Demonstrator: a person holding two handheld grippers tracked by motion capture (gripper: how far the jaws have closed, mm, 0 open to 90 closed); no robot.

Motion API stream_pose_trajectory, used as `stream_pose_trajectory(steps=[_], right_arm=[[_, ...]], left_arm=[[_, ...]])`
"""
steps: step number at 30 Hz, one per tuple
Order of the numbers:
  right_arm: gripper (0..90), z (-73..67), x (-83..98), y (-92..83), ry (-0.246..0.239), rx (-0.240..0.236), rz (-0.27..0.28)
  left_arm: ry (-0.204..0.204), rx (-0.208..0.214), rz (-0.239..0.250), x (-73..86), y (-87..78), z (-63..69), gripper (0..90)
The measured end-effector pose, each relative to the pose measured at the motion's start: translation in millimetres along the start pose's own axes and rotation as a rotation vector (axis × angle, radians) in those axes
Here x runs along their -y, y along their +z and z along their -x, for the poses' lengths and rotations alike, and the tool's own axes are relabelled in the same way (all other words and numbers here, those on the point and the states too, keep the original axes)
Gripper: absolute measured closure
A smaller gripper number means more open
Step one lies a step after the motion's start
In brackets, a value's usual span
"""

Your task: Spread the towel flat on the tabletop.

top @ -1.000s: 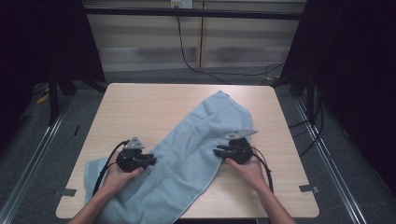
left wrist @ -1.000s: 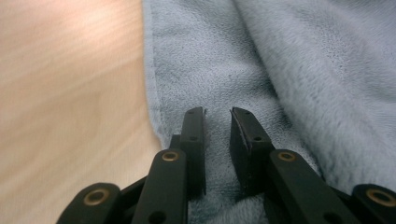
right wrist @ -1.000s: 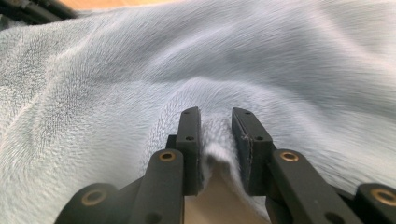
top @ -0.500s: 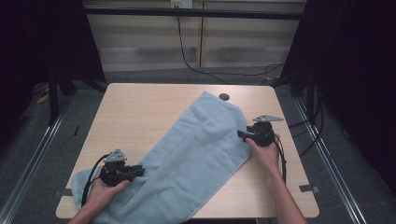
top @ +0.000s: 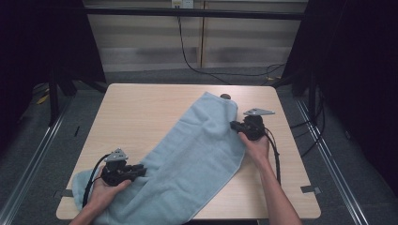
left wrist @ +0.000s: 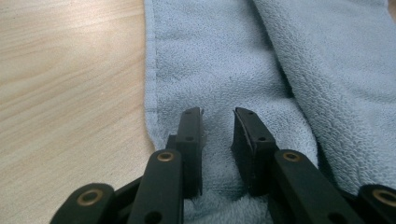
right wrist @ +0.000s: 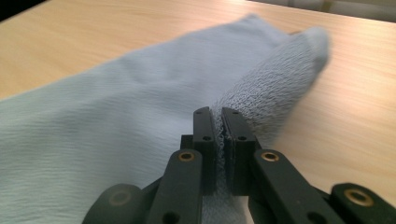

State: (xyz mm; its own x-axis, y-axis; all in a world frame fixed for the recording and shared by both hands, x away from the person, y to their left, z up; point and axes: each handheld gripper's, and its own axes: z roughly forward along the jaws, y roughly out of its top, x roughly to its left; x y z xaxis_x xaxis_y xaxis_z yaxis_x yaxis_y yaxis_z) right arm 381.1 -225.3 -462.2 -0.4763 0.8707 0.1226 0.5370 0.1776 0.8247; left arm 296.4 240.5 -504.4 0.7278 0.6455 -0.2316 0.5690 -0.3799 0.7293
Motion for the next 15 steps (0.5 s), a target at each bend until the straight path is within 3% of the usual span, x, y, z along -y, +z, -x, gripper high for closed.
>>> stream_pose_trajectory(steps=[2, 5, 8, 12, 15], right_arm=[[83.5, -16.1, -2.0, 8.3, -0.042, -0.046, -0.022], [77.3, -35.0, 4.8, 22.3, -0.065, -0.129, -0.061], [69.4, -46.0, 16.0, 33.8, -0.086, -0.156, -0.125], [62.3, -45.1, 16.3, 26.3, -0.067, -0.152, -0.080], [57.6, -32.6, 10.1, 16.3, -0.053, -0.100, -0.049]], left_arm=[[-0.001, 0.002, 0.000, 0.0, -0.1, -0.2, 72.2], [-0.002, 0.003, 0.001, 0.1, 0.1, 0.0, 72.1], [-0.001, 0.005, 0.000, 0.0, 0.0, -0.2, 71.9], [-0.007, 0.006, 0.003, 0.0, 0.3, -0.2, 71.8], [-0.006, 0.007, 0.000, -0.2, 0.2, -0.5, 71.8]])
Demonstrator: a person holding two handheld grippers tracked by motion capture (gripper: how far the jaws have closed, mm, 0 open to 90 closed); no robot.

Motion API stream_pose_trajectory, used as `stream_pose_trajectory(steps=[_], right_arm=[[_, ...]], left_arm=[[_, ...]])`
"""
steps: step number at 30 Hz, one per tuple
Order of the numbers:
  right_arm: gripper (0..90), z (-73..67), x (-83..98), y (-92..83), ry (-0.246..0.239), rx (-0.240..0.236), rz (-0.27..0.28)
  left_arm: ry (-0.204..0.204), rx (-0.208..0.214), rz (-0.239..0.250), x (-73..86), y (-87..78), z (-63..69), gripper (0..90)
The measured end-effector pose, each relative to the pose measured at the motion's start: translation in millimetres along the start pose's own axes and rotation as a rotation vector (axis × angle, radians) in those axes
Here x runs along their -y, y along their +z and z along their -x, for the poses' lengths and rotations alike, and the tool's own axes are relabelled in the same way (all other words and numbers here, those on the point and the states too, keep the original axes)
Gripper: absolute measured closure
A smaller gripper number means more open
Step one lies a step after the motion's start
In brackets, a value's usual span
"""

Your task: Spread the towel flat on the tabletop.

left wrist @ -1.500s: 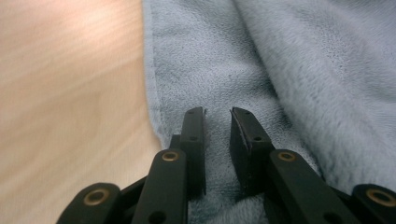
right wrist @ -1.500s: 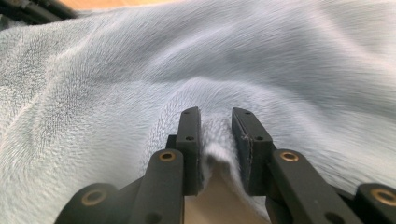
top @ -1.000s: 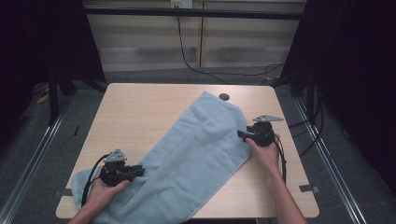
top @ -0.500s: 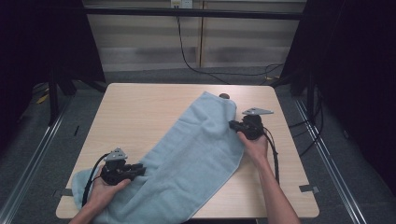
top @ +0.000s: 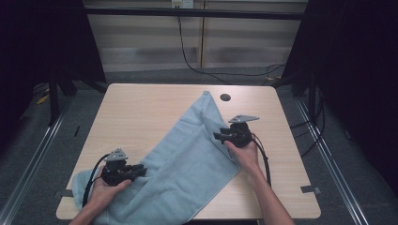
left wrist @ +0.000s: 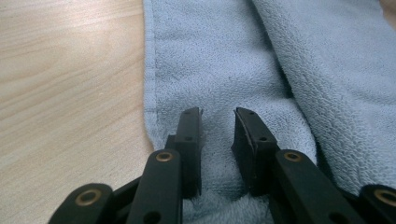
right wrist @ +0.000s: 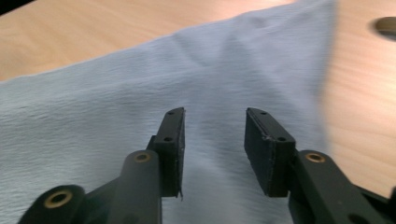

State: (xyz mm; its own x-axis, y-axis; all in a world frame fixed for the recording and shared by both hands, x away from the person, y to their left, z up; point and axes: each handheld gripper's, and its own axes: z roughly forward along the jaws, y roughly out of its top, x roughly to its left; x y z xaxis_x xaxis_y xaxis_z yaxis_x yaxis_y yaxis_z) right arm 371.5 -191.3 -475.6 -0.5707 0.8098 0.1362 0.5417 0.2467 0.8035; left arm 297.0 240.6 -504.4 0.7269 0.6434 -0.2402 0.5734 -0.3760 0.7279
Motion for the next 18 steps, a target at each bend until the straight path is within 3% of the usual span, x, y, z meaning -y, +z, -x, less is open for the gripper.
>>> stream_pose_trajectory(steps=[2, 7, 9, 12, 16, 18], right_arm=[[52.8, 8.6, 0.5, -4.2, 0.003, 0.048, -0.008], [43.2, 27.2, 17.0, 7.9, 0.054, 0.076, -0.079], [54.5, 26.9, 22.1, 14.7, 0.053, 0.080, -0.092], [73.6, 22.8, 18.8, 13.8, 0.027, 0.121, -0.056], [81.6, 27.4, 9.6, -0.1, 0.017, 0.153, -0.023], [84.3, 33.7, 7.2, -10.9, 0.025, 0.192, -0.009]], left_arm=[[0.000, 0.000, 0.000, 0.0, 0.1, -0.1, 71.8], [0.001, 0.003, 0.001, -0.3, 0.5, -0.9, 71.7], [0.002, 0.003, 0.002, -0.3, 0.6, -0.8, 71.7], [0.003, 0.003, 0.002, -0.2, 0.6, -0.8, 71.8], [0.003, 0.001, 0.002, -0.2, 0.6, -0.4, 71.8], [0.003, 0.001, 0.002, -0.2, 0.6, -0.4, 71.8]])
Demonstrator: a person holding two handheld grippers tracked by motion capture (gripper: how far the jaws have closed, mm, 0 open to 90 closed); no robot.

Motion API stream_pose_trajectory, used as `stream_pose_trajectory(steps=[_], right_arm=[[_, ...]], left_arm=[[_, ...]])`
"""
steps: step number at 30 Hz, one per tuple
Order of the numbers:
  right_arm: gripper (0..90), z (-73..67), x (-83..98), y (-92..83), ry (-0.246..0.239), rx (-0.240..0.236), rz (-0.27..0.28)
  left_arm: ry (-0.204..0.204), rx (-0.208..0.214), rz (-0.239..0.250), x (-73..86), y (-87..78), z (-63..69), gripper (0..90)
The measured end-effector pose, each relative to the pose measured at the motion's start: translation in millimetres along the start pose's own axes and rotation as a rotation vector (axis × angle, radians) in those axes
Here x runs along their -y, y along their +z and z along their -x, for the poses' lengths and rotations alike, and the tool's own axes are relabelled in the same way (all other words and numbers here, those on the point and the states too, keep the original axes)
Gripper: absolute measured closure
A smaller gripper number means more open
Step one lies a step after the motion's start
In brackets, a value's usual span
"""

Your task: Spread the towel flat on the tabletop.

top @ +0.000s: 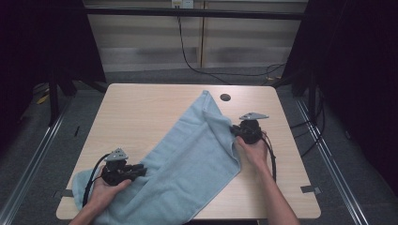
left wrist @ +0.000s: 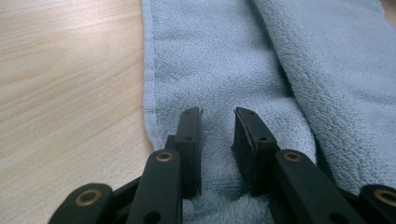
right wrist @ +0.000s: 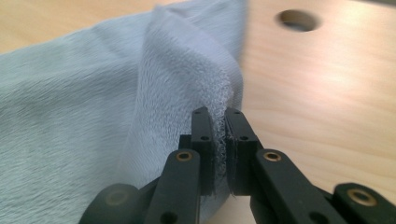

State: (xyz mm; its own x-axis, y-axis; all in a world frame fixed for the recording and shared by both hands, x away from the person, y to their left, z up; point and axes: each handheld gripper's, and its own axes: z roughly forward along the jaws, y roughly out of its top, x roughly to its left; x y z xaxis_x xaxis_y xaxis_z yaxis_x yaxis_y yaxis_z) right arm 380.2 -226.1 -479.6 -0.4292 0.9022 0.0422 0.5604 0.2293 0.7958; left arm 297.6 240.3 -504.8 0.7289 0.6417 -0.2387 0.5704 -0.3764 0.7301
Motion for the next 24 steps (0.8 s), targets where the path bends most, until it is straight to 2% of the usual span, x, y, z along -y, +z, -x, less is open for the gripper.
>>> stream_pose_trajectory(steps=[4, 7, 8, 10, 11, 13, 14, 15, 16, 18, 20, 22, 23, 24], right_arm=[[85.7, 26.2, -2.8, -21.1, 0.026, 0.062, 0.011], [84.9, 46.5, -1.3, -37.1, 0.049, 0.152, 0.010], [82.6, 53.4, 0.4, -42.3, 0.061, 0.190, 0.008], [73.3, 64.2, 5.7, -51.6, 0.080, 0.232, 0.002], [70.4, 66.1, 8.8, -56.8, 0.096, 0.234, 0.009], [62.4, 59.4, 13.9, -65.3, 0.063, 0.242, 0.002], [61.0, 56.7, 16.3, -68.1, 0.063, 0.231, 0.000], [59.2, 53.2, 20.9, -72.2, 0.074, 0.192, -0.001], [58.7, 49.2, 25.6, -74.9, 0.084, 0.174, 0.008], [55.4, 38.6, 34.3, -76.2, 0.081, 0.118, -0.015], [52.0, 18.2, 45.6, -76.8, 0.066, 0.048, -0.046], [47.8, -1.7, 52.5, -76.5, 0.041, -0.016, -0.067], [46.0, -17.4, 56.0, -76.9, 0.027, -0.071, -0.062], [44.4, -29.7, 58.1, -76.7, 0.028, -0.119, -0.061]], left_arm=[[-0.002, -0.001, -0.001, -0.3, 0.2, 0.3, 71.8], [0.014, -0.017, -0.007, -1.7, 1.4, 2.5, 71.6], [0.016, -0.022, -0.007, -1.8, 1.6, 3.5, 71.3], [0.037, -0.031, -0.010, -1.8, 1.7, 5.1, 71.0], [0.040, -0.032, -0.012, -2.3, 1.6, 5.5, 71.0], [0.036, -0.026, -0.009, -2.8, 1.2, 5.6, 70.1], [0.041, -0.024, -0.002, -3.7, -0.1, 5.9, 69.8], [0.039, -0.021, 0.006, -5.1, -1.7, 6.5, 69.6], [0.042, -0.021, 0.009, -7.4, -3.3, 7.4, 69.5], [0.051, -0.013, 0.024, -13.7, -8.8, 8.5, 68.7], [0.047, -0.004, 0.040, -20.4, -14.9, 8.7, 67.2], [0.073, -0.025, 0.038, -26.3, -18.8, 8.5, 65.1], [0.081, -0.035, 0.044, -28.5, -20.1, 7.9, 64.5], [0.073, -0.022, 0.048, -29.9, -20.4, 6.4, 63.6]])
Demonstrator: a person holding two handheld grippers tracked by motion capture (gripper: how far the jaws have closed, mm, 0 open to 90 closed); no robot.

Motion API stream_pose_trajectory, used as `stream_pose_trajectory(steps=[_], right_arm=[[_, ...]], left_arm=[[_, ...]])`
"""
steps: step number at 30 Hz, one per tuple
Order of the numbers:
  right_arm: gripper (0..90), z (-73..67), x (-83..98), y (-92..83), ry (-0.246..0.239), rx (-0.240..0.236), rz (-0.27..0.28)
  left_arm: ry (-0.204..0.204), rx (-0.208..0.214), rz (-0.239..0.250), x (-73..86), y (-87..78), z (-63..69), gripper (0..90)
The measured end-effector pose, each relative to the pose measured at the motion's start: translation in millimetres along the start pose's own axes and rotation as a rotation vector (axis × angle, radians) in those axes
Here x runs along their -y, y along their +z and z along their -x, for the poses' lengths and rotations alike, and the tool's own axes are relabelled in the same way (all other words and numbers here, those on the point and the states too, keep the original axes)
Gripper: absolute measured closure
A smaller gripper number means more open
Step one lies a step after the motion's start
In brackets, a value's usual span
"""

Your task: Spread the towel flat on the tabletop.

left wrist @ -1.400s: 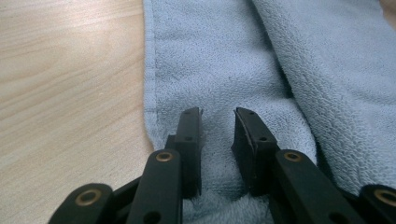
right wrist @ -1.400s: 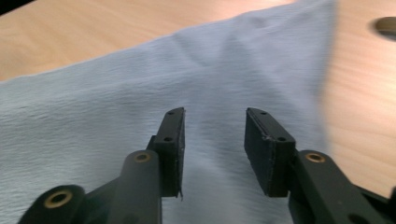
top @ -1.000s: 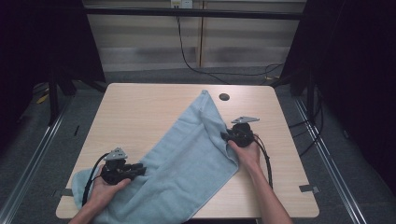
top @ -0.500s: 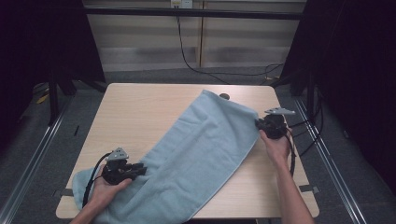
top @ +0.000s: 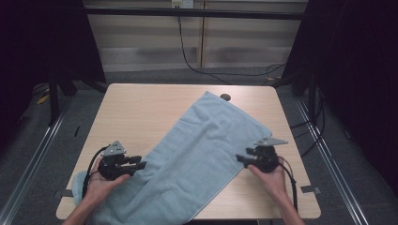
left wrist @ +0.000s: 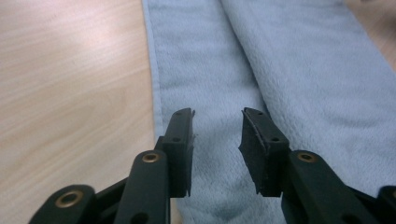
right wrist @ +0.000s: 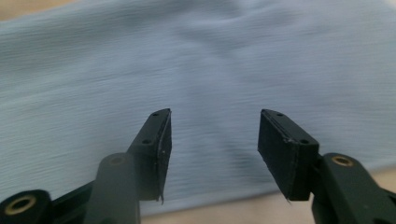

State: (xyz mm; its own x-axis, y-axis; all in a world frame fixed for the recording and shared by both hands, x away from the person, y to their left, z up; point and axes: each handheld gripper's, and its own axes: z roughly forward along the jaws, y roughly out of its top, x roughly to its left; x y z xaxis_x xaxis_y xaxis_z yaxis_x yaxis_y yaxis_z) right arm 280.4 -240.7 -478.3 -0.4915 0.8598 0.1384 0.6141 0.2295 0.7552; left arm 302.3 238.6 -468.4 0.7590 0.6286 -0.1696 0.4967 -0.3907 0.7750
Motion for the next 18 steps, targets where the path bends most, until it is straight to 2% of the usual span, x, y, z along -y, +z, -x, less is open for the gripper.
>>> stream_pose_trajectory(steps=[1, 2, 3, 4, 6, 7, 9, 10, 11, 13, 16, 18], right_arm=[[42.5, -11.6, 1.8, 2.6, -0.011, -0.040, -0.014], [41.5, -22.1, 3.5, 6.1, -0.037, -0.064, -0.038], [39.4, -31.5, 5.3, 10.3, -0.063, -0.077, -0.067], [39.0, -38.6, 7.6, 14.9, -0.079, -0.083, -0.103], [39.2, -45.9, 13.8, 21.6, -0.118, -0.050, -0.120], [41.2, -45.8, 16.6, 24.7, -0.140, -0.038, -0.114], [47.9, -44.2, 15.8, 26.2, -0.163, -0.017, -0.108], [52.8, -40.5, 12.9, 27.7, -0.168, -0.014, -0.111], [55.0, -37.0, 11.0, 29.6, -0.160, -0.008, -0.107], [66.2, -27.9, 6.7, 33.4, -0.165, -0.006, -0.100], [70.7, -10.9, -0.5, 39.0, -0.143, 0.022, -0.095], [73.9, 4.9, -7.9, 44.0, -0.125, 0.045, -0.100]], left_arm=[[0.001, 0.015, -0.003, -0.5, 1.7, -1.4, 62.4], [0.016, 0.002, -0.017, 0.5, 4.5, -1.3, 62.4], [0.050, -0.025, -0.033, 2.4, 8.0, -1.1, 62.4], [0.059, -0.028, -0.058, 4.9, 12.6, -1.5, 62.4], [0.072, -0.037, -0.102, 10.6, 20.8, -2.3, 61.6], [0.097, -0.043, -0.134, 12.7, 24.5, -3.0, 61.7], [0.105, -0.056, -0.138, 14.2, 28.2, -2.3, 64.0], [0.096, -0.064, -0.144, 12.8, 29.2, -1.8, 68.9], [0.103, -0.066, -0.150, 11.3, 30.2, -1.9, 74.6], [0.099, -0.074, -0.147, 9.4, 33.0, -1.6, 82.8], [0.074, -0.075, -0.154, 4.8, 37.7, -2.6, 85.6], [0.042, -0.063, -0.149, 2.3, 41.2, -4.6, 85.9]])
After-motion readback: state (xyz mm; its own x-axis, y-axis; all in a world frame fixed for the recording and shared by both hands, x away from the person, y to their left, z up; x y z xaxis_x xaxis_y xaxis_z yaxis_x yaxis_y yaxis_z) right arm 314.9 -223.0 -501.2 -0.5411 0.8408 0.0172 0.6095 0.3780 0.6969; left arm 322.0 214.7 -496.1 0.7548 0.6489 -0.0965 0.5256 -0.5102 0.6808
